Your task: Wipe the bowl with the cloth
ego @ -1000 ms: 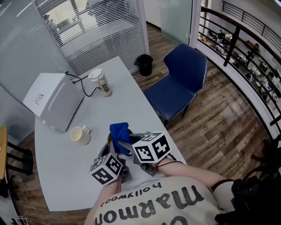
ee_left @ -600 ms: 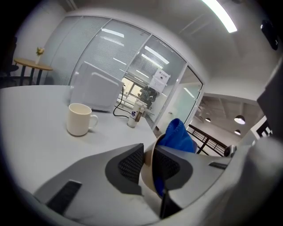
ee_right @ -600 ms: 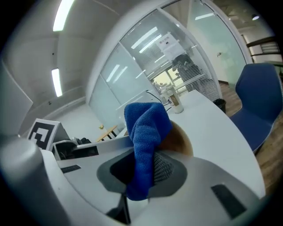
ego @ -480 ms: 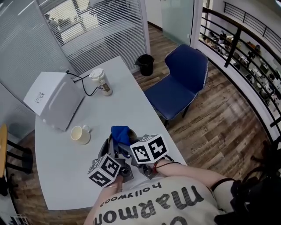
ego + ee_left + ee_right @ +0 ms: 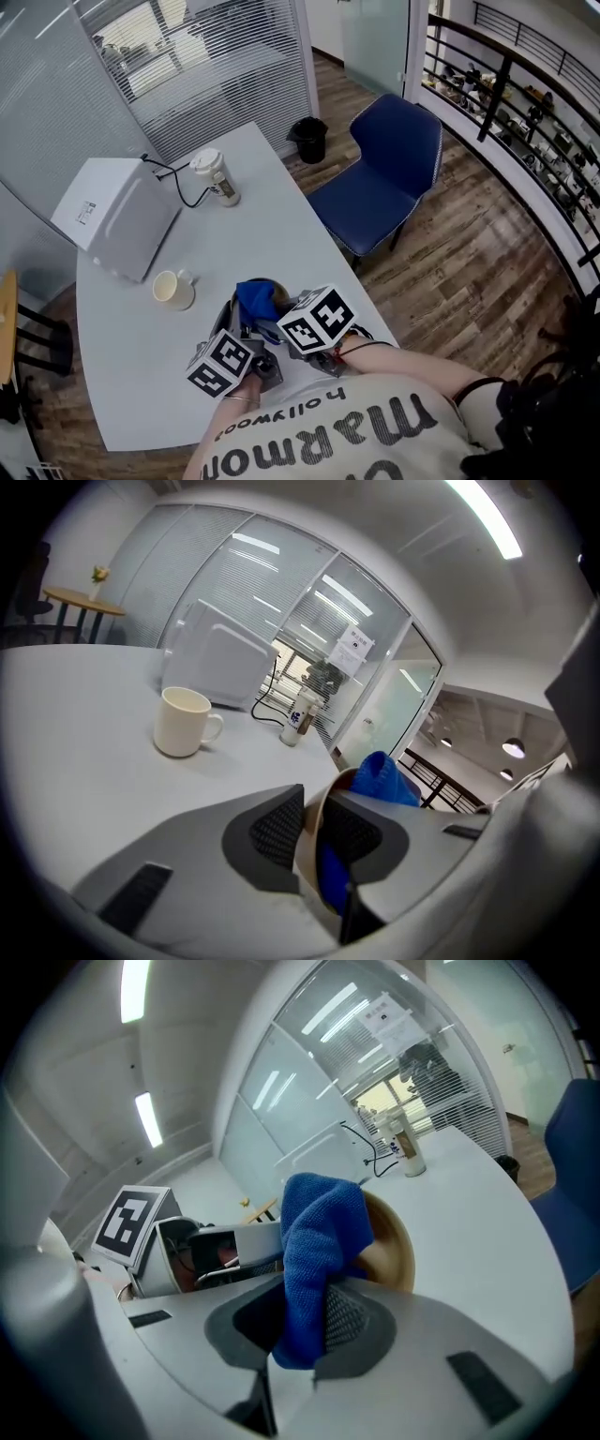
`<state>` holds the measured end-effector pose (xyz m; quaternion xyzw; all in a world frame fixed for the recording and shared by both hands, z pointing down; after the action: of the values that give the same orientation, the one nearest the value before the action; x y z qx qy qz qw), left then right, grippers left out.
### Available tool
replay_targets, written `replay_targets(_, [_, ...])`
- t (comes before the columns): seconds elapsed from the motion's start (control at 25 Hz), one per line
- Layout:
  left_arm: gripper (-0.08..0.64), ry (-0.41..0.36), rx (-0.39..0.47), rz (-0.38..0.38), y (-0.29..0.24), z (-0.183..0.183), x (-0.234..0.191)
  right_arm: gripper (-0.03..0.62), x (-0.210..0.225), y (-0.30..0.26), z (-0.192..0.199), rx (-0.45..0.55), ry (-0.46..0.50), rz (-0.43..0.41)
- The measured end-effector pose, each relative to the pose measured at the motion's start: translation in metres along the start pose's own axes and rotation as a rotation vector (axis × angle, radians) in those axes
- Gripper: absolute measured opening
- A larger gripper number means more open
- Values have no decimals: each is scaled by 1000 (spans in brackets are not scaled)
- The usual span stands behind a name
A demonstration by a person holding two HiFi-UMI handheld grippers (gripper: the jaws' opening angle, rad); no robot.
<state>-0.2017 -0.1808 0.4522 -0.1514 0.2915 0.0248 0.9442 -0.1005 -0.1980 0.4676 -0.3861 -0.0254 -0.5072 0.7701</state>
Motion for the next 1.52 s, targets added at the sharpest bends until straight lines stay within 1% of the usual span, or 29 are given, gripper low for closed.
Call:
replay_targets(0.12, [67, 12, -8, 5, 0, 4, -2, 60, 1, -1, 5, -35, 80, 13])
replay_targets(0.24, [67, 5, -21, 9, 0, 6, -4, 60, 2, -1, 7, -60, 176, 42])
replay_targets(0.32, [67, -3, -32, 7, 1, 8, -5, 60, 3, -2, 10, -74, 250, 67])
replay_targets(0.4, [67, -15, -56, -12, 2, 12, -11, 60, 6, -3, 13, -91, 333, 99])
replay_targets(0.48, [66, -15, -81, -1, 2, 16, -12, 60, 8, -3, 15, -109, 405, 132])
replay_targets(0.6, [66, -35, -124, 23, 1, 24, -10, 60, 10, -5, 21, -128, 473, 162])
replay_targets(0.72, [66, -63, -169, 34, 2, 32, -9, 60, 15, -8, 28, -142, 521, 194])
replay_targets(1.12, [69, -32, -287, 40, 8, 62, -23, 60, 26, -17, 48, -197, 580, 256])
replay_targets(1.36, [72, -26, -277, 43, 10, 64, -25, 60, 31, -18, 46, -183, 532, 281])
replay_targets(1.52, [74, -14, -288, 46, 10, 65, -27, 60, 35, -16, 40, -139, 511, 342])
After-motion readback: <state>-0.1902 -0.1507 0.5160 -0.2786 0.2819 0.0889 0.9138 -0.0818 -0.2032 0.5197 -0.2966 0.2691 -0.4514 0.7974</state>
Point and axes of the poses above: the fingertips, and each gripper's own axes: y backward along the fingers, x to its right, z out of its underside, the point moved 5 cm from there along y, backward along the fingers, and after that the axes turned 12 degrees about z, right-handed, at the moved point
